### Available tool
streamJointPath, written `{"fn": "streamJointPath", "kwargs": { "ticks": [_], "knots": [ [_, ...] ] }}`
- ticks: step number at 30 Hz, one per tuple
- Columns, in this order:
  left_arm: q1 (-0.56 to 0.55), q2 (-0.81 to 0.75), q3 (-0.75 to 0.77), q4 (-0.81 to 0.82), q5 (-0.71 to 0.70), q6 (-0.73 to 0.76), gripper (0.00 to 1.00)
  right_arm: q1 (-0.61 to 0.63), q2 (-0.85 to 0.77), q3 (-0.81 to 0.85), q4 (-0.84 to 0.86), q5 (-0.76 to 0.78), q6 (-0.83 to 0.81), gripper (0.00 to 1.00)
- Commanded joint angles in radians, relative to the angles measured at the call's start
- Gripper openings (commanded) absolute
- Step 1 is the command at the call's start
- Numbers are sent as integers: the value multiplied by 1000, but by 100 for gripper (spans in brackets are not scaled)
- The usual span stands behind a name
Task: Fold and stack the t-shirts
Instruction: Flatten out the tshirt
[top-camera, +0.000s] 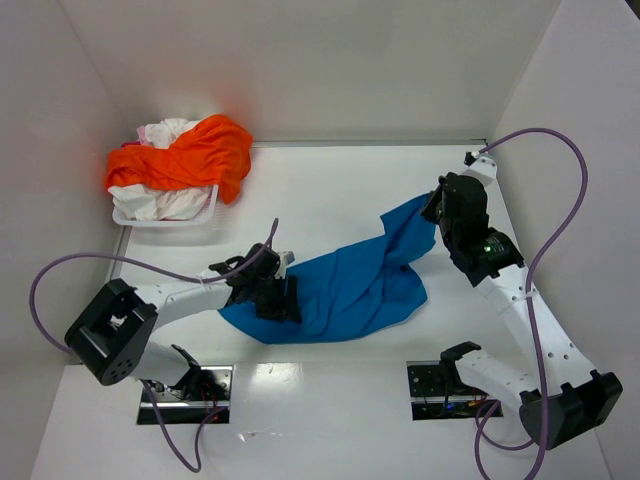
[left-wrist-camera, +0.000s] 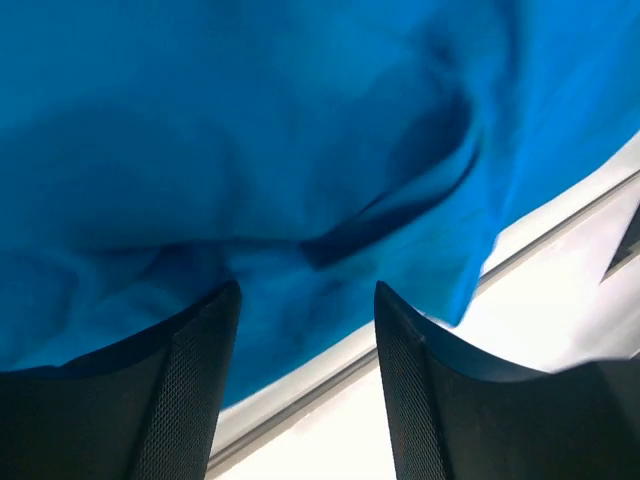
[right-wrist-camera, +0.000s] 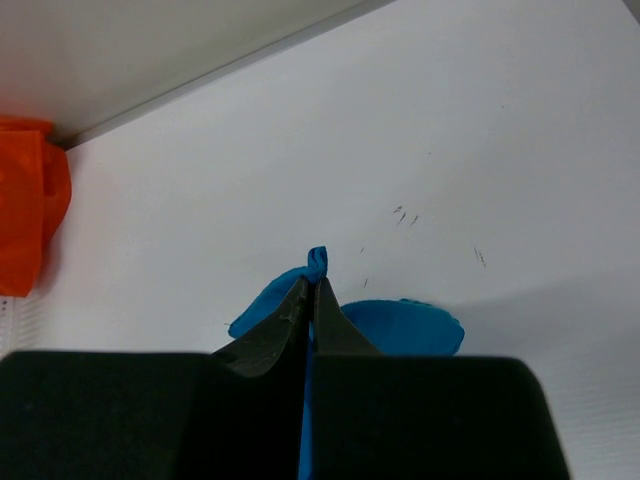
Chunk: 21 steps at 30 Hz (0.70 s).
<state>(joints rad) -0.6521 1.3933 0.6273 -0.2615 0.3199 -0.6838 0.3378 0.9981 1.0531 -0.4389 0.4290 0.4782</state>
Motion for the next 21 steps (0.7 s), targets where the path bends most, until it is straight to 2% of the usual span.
{"fn": "streamJointPath", "kwargs": {
  "ticks": [1, 9, 11, 13, 14, 17, 18, 21],
  "knots": [
    [-7, 13, 52, 83, -8, 13, 64, -5, -1, -7, 63, 14, 10, 0],
    [-17, 73, 72, 102, 4, 32, 61, -5, 8, -7, 72, 14, 10, 0],
    [-17, 105, 81, 113, 16, 41, 55, -5, 8, -7, 72, 14, 10, 0],
    [-26, 119, 81, 113, 16, 41, 45, -5, 8, -7, 72, 14, 10, 0],
    [-37, 119, 81, 113, 16, 41, 34, -5, 8, -7, 72, 14, 10, 0],
    [-37, 119, 94, 100, 16, 41, 17, -5, 8, -7, 72, 14, 10, 0],
    [-37, 109, 107, 75, 16, 41, 8, -5, 8, -7, 72, 14, 1, 0],
    [-37, 43, 144, 16, 16, 30, 0, -5, 8, -7, 72, 14, 0, 0]
  ]
}}
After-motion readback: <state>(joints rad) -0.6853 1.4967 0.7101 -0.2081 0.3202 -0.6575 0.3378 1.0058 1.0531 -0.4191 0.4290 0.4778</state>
